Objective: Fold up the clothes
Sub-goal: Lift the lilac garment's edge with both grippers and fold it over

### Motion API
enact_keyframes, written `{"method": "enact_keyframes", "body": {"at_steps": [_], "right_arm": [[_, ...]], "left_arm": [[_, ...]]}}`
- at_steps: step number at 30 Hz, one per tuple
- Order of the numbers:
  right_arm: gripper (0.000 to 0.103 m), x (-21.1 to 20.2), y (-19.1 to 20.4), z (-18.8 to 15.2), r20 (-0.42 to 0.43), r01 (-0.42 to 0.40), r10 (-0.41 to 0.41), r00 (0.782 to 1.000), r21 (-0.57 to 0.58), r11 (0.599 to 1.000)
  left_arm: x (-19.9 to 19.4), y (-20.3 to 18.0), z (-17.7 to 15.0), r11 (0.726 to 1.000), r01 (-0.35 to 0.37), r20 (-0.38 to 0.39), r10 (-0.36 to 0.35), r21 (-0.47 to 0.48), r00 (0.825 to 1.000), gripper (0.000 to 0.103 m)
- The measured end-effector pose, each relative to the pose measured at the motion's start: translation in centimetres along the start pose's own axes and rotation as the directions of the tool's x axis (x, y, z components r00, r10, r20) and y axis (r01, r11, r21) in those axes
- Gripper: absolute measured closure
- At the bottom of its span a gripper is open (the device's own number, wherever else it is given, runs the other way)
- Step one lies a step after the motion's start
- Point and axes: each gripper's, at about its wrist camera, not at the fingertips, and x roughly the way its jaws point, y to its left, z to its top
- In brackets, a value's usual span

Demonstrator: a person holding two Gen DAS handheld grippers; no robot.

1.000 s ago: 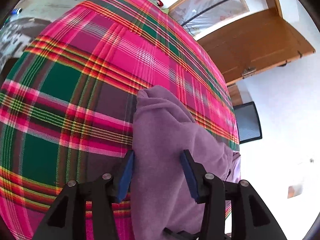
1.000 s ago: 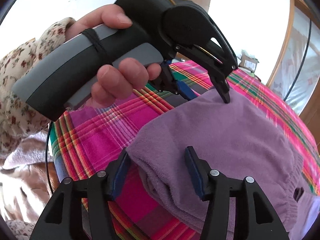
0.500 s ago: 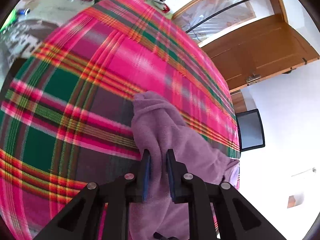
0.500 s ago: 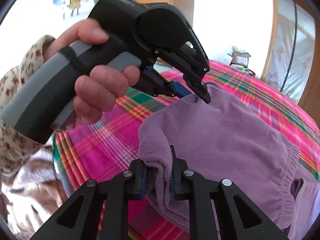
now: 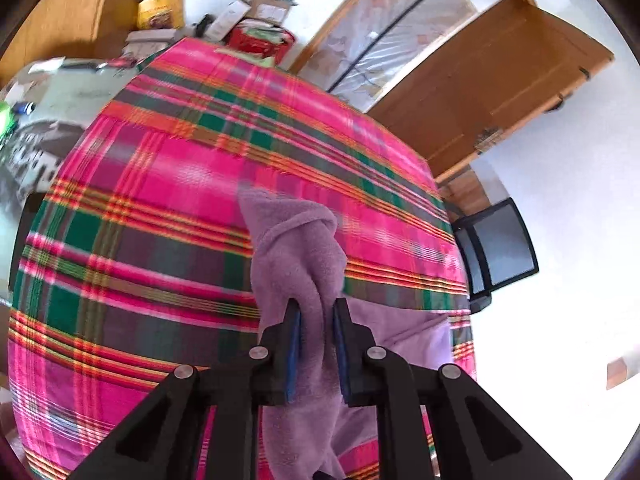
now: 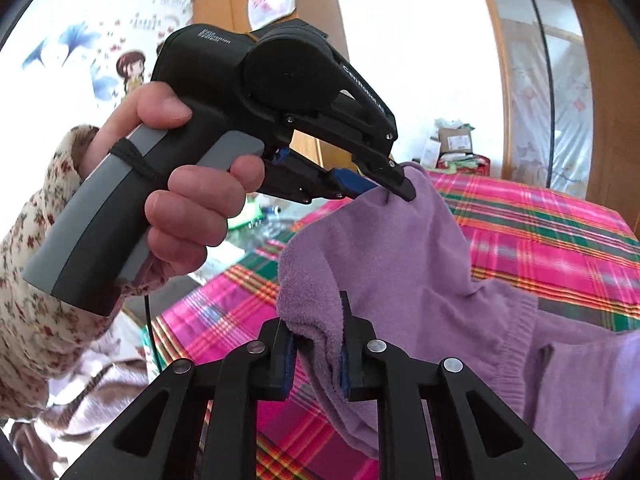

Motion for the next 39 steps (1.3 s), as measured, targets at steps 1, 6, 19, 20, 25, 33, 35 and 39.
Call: {"method": "enact_keyframes", "body": {"at_steps": [1,6,19,20,25,33,35,39], "right_arm": [[0.086,-0.8,-0.2,0.1,0.018,-0.002,0.002,1.000,0.009,1.000],[0.086,-4.4,-2.2,0.6,0.088,0.013,-0.017,0.996,0.049,0.999],[0.086,-10.4,-7.5,1.0,0.169,0.029,-0.065,0.983,0.208,0.978],[0.086,-10.7,-7.7,0.8,0.171,0.035,-0.073,0.983,0.215,0.976],[0.086,-12.4,-9.1,0.1,0.170,0.067,-0.113,0.979,0.257,0.964],[0.086,-14.8,-11.2,-1.1,0.179,0.108,-0.172,0.969,0.322,0.941],[0.086,-14.7,-12.1,-1.6,0.179,0.117,-0.185,0.966,0.333,0.935],[0.086,-15.2,-13.4,-2.4,0.176,0.136,-0.209,0.962,0.356,0.925]], "left_arm": [[-0.1,-0.8,0.0,1.000,0.001,0.005,-0.001,0.009,1.000,0.087],[0.2,-5.1,0.5,0.999,0.014,0.005,-0.014,0.044,1.000,0.087],[5.1,-13.0,1.0,0.993,0.062,-0.066,-0.055,0.105,0.996,0.087],[5.5,-13.4,1.0,0.992,0.066,-0.074,-0.058,0.108,0.996,0.087],[7.6,-15.2,0.8,0.991,0.076,-0.109,-0.063,0.114,0.992,0.087],[10.4,-18.8,0.1,0.983,0.093,-0.151,-0.069,0.156,0.986,0.087],[10.9,-19.6,-0.2,0.981,0.095,-0.159,-0.068,0.168,0.985,0.087],[12.0,-21.2,-0.7,0.976,0.093,-0.169,-0.060,0.195,0.984,0.087]]}}
